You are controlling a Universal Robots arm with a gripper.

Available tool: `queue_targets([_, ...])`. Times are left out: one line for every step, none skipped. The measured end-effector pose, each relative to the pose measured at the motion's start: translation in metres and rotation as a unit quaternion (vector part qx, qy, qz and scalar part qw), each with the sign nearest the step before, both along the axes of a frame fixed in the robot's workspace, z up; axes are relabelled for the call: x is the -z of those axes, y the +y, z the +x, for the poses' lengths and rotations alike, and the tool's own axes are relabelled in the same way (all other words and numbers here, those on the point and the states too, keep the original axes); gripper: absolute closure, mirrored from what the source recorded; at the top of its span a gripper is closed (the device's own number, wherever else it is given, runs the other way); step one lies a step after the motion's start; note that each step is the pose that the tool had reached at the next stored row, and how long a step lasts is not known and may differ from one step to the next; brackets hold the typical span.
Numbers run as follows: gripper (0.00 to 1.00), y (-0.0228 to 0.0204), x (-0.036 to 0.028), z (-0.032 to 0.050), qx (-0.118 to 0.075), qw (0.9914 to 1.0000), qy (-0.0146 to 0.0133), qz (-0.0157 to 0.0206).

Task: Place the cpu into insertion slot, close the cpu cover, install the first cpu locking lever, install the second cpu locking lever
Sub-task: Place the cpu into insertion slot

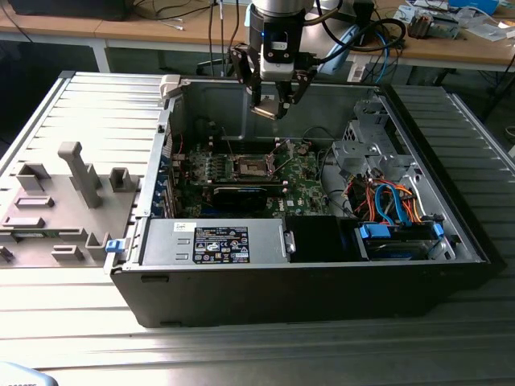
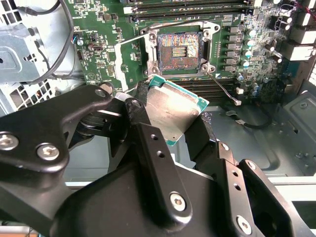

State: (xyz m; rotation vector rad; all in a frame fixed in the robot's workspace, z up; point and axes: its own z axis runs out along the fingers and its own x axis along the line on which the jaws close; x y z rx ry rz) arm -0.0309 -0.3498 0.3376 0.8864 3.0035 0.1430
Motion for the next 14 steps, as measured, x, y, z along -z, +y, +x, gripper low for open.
queue_targets([0.45, 0.0, 0.0, 0.0, 0.0, 1.0, 0.0, 0.0])
queue_targets([0.45, 0.0, 0.0, 0.0, 0.0, 1.0, 0.0, 0.0])
queue_targets([0.45, 0.0, 0.0, 0.0, 0.001, 1.0, 0.0, 0.0])
queue_targets([0.45, 0.0, 0.0, 0.0, 0.001, 1.0, 0.0, 0.0])
queue_targets([0.45, 0.0, 0.0, 0.0, 0.001, 1.0, 0.0, 0.0])
queue_targets([0.45, 0.0, 0.0, 0.0, 0.001, 1.0, 0.0, 0.0])
queue_targets([0.45, 0.0, 0.0001, 0.0, 0.002, 1.0, 0.0, 0.0])
queue_targets([0.45, 0.0, 0.0001, 0.0, 0.002, 1.0, 0.0, 0.0])
queue_targets([0.45, 0.0, 0.0001, 0.0, 0.002, 1.0, 0.0, 0.0])
queue_targets([0.45, 0.0, 0.0001, 0.0, 0.002, 1.0, 0.0, 0.0])
queue_targets([0.45, 0.0, 0.0001, 0.0, 0.003, 1.0, 0.0, 0.0])
queue_targets([0.45, 0.0, 0.0002, 0.0, 0.003, 1.0, 0.0, 0.0])
queue_targets([0.45, 0.0, 0.0002, 0.0, 0.003, 1.0, 0.0, 0.0])
queue_targets([0.45, 0.0, 0.0002, 0.0, 0.003, 0.99999, 0.0, 0.0])
